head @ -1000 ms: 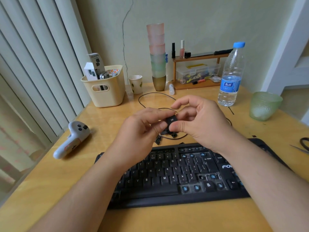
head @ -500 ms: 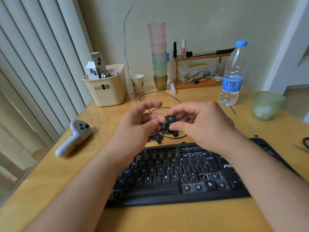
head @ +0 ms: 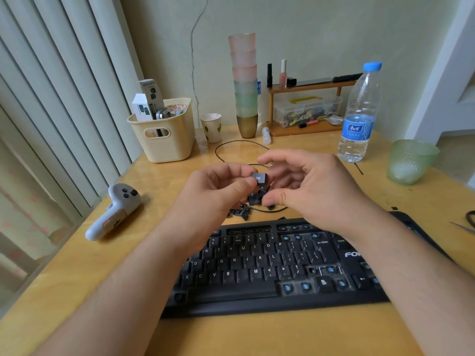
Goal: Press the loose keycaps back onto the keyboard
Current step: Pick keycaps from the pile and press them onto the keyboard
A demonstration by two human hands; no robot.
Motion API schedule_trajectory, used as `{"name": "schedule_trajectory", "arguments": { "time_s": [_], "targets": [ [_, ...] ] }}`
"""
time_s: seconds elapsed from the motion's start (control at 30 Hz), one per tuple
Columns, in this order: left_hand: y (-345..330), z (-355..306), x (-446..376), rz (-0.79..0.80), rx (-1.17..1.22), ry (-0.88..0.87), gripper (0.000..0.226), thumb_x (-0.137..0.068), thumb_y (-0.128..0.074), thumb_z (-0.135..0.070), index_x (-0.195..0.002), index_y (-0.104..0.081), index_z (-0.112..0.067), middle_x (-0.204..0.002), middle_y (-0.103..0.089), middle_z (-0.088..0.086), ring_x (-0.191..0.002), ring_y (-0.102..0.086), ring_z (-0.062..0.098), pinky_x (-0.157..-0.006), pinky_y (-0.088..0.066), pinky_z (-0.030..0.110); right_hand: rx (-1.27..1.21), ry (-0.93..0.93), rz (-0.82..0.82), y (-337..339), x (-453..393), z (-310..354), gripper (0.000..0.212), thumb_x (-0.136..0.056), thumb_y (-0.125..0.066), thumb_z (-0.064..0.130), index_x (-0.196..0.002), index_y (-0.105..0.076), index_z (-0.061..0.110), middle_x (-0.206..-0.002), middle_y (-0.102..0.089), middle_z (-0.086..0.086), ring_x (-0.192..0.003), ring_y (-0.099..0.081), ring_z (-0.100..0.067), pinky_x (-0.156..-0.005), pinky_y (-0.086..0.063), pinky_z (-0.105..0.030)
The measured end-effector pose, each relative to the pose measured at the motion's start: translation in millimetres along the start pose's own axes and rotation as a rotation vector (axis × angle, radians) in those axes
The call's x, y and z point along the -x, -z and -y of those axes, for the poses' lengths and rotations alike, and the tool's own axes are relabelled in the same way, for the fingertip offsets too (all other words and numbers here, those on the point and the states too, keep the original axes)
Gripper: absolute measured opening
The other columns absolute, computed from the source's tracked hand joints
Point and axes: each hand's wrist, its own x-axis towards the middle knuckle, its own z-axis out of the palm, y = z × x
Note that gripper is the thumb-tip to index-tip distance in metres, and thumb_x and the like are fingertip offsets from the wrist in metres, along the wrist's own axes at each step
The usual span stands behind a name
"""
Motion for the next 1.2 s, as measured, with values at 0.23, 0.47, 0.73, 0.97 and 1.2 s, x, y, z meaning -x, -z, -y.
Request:
{"name": "schedule_trajectory", "arguments": {
  "time_s": [0.23, 0.47, 0.73, 0.97, 1.2],
  "targets": [
    [0.6, 0.4, 0.0, 0.028, 0.018, -0.017, 0.018, -0.090, -0.074, -0.011, -0.108, -0.071, -0.011, -0.089, -0.076, 0.003, -0.072, -0.066, 0.006, -0.070, -0.051, 0.020, 0.066, 0.066, -0.050, 3.2, 1.3, -1.9, 0.042, -0.075, -0.091, 0.016, -0.098, -0.075, 0.047, -0.089, -0.075, 0.013, -0.075, -0.071, -0.012, -0.075, -0.062, -0.030],
    [10.8, -18.6, 7.5, 0.140, -0.126, 0.014, 0.027, -0.089, -0.074, 0.002, -0.112, -0.071, -0.012, -0.097, -0.078, 0.006, -0.086, -0.070, 0.015, -0.084, -0.056, 0.035, 0.238, 0.118, -0.076, -2.0, 4.9, 9.4, 0.017, -0.077, -0.086, 0.031, -0.092, -0.080, 0.036, -0.074, -0.073, 0.015, -0.073, -0.069, -0.003, -0.068, -0.053, -0.012],
    [85.8, -40.7, 71.8, 0.095, -0.377, 0.050, 0.031, -0.096, -0.066, 0.003, -0.115, -0.072, -0.022, -0.104, -0.079, 0.000, -0.104, -0.072, 0.012, -0.095, -0.054, 0.028, 0.424, 0.201, 0.113, -39.5, 8.8, 60.2, 0.015, -0.081, -0.084, 0.035, -0.095, -0.080, 0.034, -0.089, -0.065, 0.012, -0.083, -0.059, -0.004, -0.073, -0.047, -0.021],
    [143.0, 12.3, 142.1, -0.175, -0.510, 0.156, 0.028, -0.095, -0.069, -0.007, -0.096, -0.077, -0.034, -0.089, -0.073, -0.009, -0.083, -0.068, 0.010, -0.081, -0.056, 0.030, 0.437, -0.007, 0.293, -113.7, 34.7, 73.7, 0.016, -0.082, -0.081, 0.051, -0.094, -0.074, 0.043, -0.099, -0.055, 0.010, -0.105, -0.047, -0.014, -0.089, -0.042, -0.035],
    [133.5, 26.8, 158.8, -0.171, -0.696, 0.085, 0.014, -0.095, -0.070, -0.026, -0.094, -0.076, -0.039, -0.076, -0.072, -0.017, -0.070, -0.064, 0.004, -0.067, -0.050, 0.021, 0.454, -0.144, 0.381, -157.8, 45.4, 71.6, 0.023, -0.076, -0.084, 0.055, -0.094, -0.077, 0.041, -0.103, -0.051, 0.015, -0.117, -0.037, -0.017, -0.108, -0.038, -0.046]
  ]
}}
